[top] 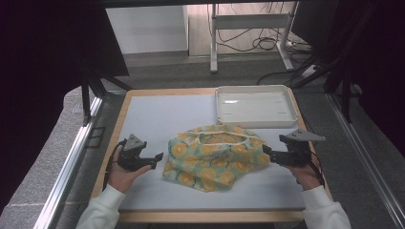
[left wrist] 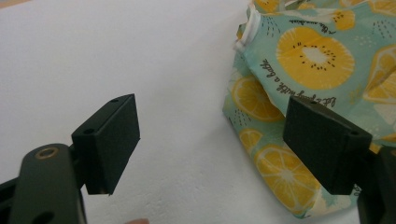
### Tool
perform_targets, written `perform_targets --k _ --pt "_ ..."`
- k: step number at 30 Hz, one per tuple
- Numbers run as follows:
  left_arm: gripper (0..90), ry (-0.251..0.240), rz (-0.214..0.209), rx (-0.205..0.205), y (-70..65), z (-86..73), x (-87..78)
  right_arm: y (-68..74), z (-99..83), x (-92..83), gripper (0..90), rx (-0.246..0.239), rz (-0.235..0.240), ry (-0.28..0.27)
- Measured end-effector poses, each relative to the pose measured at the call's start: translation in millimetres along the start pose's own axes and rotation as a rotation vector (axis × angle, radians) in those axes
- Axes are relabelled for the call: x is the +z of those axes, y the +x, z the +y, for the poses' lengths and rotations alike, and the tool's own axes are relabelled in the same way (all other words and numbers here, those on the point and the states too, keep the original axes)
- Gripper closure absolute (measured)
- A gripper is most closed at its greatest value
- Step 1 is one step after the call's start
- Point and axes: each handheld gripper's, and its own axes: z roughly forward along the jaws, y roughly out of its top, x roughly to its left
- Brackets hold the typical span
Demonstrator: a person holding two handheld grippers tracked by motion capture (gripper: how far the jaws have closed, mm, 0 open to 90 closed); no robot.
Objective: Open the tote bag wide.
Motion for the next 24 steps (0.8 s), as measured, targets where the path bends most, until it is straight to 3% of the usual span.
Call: perform_targets --k 3,8,12,24 --pt "17.5 0.009 0.019 0.005 -1.5 -0.5 1.6 0.4 -1.3 -0.2 24.4 0.003 0.025 0.006" --pt "17.8 0.013 0.017 0.013 -1.5 -1.3 0.4 4.7 -1.6 1.5 24.9 -0.016 0.038 0.012" --pt "18.0 0.007 0.019 0.003 -1.0 -3.0 -2.1 8.4 -1.4 2.7 27.3 -0.032 0.076 0.014" --pt "19.7 -0.005 0.021 0.006 -3.1 -3.2 -1.8 8.9 -5.4 6.0 27.5 -0.047 0.103 0.018"
